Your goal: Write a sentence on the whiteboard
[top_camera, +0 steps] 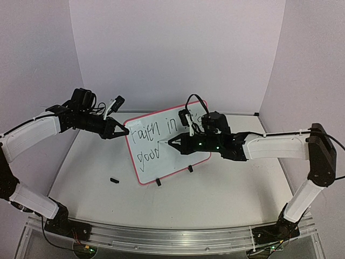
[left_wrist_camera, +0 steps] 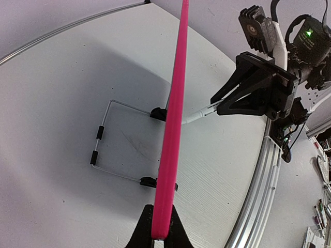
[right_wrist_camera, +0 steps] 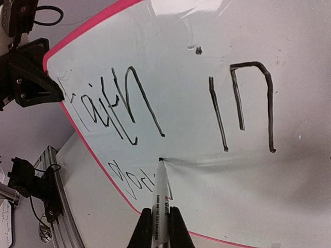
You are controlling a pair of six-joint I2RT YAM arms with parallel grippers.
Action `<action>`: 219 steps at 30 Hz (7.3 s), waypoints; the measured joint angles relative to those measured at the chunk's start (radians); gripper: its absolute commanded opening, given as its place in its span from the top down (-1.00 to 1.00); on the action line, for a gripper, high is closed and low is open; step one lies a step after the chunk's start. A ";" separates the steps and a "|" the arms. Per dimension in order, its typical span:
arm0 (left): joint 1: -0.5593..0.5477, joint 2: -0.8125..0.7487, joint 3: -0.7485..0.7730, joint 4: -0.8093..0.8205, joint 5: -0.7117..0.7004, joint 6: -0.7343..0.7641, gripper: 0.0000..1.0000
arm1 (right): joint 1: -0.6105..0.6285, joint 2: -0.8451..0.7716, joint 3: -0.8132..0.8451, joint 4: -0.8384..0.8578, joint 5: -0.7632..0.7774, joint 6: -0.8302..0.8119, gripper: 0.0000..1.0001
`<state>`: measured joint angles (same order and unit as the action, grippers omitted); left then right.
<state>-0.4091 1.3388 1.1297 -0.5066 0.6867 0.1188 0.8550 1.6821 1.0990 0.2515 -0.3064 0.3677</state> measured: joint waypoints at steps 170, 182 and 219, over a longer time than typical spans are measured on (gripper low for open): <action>0.000 0.008 0.000 0.010 0.003 -0.007 1.00 | -0.086 -0.074 -0.185 0.075 0.011 0.135 1.00; 0.000 0.008 0.000 0.011 0.003 -0.007 1.00 | -0.098 -0.086 -0.175 0.074 0.001 0.130 1.00; 0.000 0.009 0.000 0.011 0.004 -0.007 1.00 | -0.098 -0.090 -0.218 0.065 0.014 0.132 1.00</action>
<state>-0.4091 1.3479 1.1297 -0.4953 0.6907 0.1116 0.7573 1.5919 0.8814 0.3164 -0.2920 0.4996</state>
